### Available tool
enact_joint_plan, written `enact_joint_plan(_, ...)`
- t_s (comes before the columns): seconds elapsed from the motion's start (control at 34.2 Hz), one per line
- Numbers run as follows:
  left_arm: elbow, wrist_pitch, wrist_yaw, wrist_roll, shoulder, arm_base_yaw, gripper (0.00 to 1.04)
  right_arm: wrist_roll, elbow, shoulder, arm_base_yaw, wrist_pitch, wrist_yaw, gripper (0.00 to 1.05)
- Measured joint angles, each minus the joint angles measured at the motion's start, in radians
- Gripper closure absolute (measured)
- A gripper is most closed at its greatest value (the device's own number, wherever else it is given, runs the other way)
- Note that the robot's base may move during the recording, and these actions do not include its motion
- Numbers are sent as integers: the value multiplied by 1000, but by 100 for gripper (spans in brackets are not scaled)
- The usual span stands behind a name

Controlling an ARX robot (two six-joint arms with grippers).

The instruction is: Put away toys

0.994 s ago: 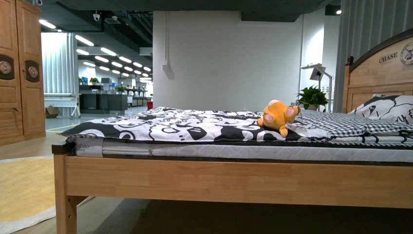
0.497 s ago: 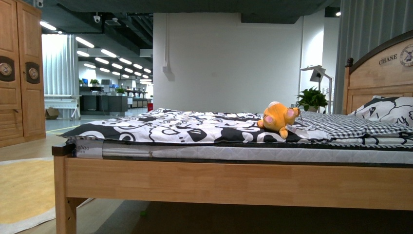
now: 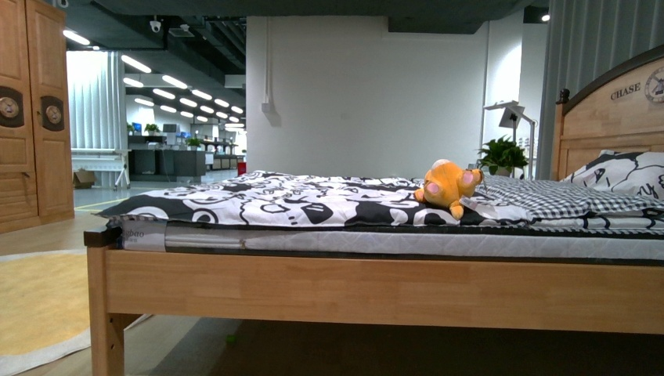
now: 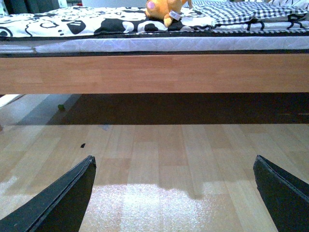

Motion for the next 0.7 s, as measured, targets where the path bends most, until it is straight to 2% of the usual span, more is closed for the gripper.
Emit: enact_joint_plan(0.7,0,0,0,0,2,0,6,0,0,2,0,0,-2,6)
